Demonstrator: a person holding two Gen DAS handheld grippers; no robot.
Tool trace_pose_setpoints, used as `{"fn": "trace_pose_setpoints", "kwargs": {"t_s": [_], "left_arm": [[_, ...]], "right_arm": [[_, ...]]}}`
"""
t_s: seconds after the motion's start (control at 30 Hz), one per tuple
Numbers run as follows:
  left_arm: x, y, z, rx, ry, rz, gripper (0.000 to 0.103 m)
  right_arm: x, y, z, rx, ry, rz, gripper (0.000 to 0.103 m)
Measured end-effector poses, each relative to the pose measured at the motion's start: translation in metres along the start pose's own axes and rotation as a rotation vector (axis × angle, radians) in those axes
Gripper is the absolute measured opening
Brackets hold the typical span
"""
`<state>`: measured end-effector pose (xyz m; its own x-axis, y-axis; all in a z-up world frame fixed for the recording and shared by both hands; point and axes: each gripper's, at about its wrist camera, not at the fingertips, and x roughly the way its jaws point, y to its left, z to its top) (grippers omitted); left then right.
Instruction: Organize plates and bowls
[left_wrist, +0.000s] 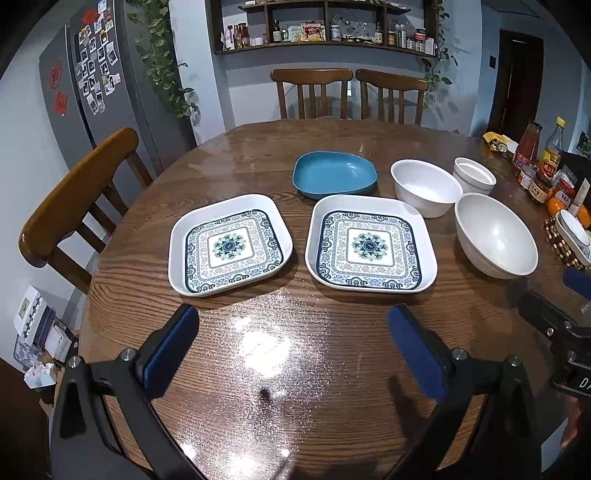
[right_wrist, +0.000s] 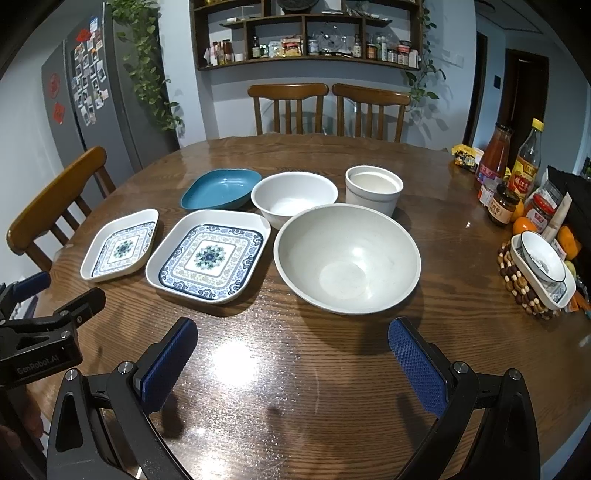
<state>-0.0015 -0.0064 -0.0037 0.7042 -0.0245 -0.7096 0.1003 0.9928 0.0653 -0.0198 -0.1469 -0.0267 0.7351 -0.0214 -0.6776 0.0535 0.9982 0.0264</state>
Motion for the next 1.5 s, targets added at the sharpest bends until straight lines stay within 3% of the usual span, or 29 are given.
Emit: {"fn": "trace_pose_setpoints", "kwargs": {"t_s": [0.43, 0.83, 1.07, 1.17, 1.37, 1.5], "left_arm": [[0.000, 0.001, 0.000, -0.008, 0.007, -0.009, 0.102], [0.010, 0.012, 0.001, -0.064, 0.029, -0.072, 0.102], [0.023, 0.036, 0.002, -0.202, 0.058, -0.191, 0.102], [0.031, 0.041, 0.005, -0.224, 0.073, -0.218, 0.100], [0.060, 0.043, 0.009, -0.241, 0.160, -0.255, 0.077], [0.078, 0.042, 0.015, -0.236, 0.191, -0.242, 0.075]], "right_arm": [[0.000, 0.001, -0.001, -0.001, 0.000, 0.003, 0.103], [0.001, 0.004, -0.002, 0.006, -0.002, 0.025, 0.103], [0.006, 0.012, -0.007, -0.014, 0.038, 0.197, 0.103], [0.015, 0.015, -0.008, 0.003, 0.070, 0.271, 0.103], [0.041, 0.019, -0.006, 0.040, 0.123, 0.292, 0.103], [0.059, 0.026, 0.000, 0.056, 0.149, 0.315, 0.097]]}}
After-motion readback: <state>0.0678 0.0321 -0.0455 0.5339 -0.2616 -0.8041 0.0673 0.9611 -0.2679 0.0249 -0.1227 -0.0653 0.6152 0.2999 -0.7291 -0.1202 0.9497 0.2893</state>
